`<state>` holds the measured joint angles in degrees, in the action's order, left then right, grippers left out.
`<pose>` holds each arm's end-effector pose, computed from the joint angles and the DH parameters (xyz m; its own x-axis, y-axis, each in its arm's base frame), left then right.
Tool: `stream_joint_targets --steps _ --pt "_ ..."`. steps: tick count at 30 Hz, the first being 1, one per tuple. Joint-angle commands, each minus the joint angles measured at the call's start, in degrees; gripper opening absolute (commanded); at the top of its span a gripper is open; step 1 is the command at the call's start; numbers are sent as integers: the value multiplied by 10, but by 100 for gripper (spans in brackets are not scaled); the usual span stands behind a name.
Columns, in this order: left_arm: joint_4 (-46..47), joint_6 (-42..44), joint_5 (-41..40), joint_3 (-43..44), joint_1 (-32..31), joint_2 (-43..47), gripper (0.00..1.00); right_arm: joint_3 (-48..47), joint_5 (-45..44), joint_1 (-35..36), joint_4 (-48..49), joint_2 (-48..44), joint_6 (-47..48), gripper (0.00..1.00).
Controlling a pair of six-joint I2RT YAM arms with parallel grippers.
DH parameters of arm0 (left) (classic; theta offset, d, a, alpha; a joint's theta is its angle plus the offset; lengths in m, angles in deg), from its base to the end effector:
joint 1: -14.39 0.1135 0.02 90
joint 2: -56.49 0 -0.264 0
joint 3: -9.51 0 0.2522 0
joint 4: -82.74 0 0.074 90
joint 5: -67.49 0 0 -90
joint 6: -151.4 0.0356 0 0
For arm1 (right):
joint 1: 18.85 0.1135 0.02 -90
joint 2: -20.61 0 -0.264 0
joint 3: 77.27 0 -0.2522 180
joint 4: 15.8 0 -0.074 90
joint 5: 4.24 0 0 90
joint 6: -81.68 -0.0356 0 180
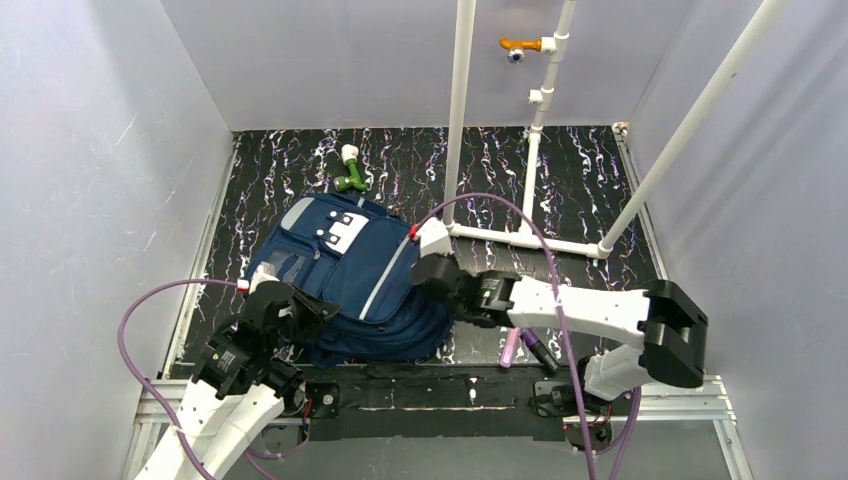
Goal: Pack the student bag
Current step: Zip the student bag at the center of the board.
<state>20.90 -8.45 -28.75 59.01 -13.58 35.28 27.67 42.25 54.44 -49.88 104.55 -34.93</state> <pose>0.0788 -0.0374 0.2681 -0.5307 -0.7748 -0.3435 -0.3252 0.5604 -0.7617 0.1139 0.2940 0.2691 -0.4214 -0.2740 -0.8645 -0.4038 0.9103 -0.0917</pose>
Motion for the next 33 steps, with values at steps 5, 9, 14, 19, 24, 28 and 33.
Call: stream_joint_targets --steps 5,9,14,19,24,28,33 --pt "-117 67 -95 27 11 13 0 152 35 -148 365 -95 399 1" --pt "-135 136 -87 76 11 2 0 150 169 -168 351 -104 454 1" --pt "-114 239 6 217 11 -38 78 180 300 -168 325 -149 433 1" --pt "125 358 298 199 11 -119 78 200 361 -168 369 -166 386 1" --pt "285 645 82 106 -208 -227 81 173 413 -186 420 -143 325 1" --pt "398 747 -148 85 -341 -316 75 172 413 -192 418 -157 276 1" --pt "500 757 -213 44 -351 -367 58 156 430 -192 391 -165 270 1"
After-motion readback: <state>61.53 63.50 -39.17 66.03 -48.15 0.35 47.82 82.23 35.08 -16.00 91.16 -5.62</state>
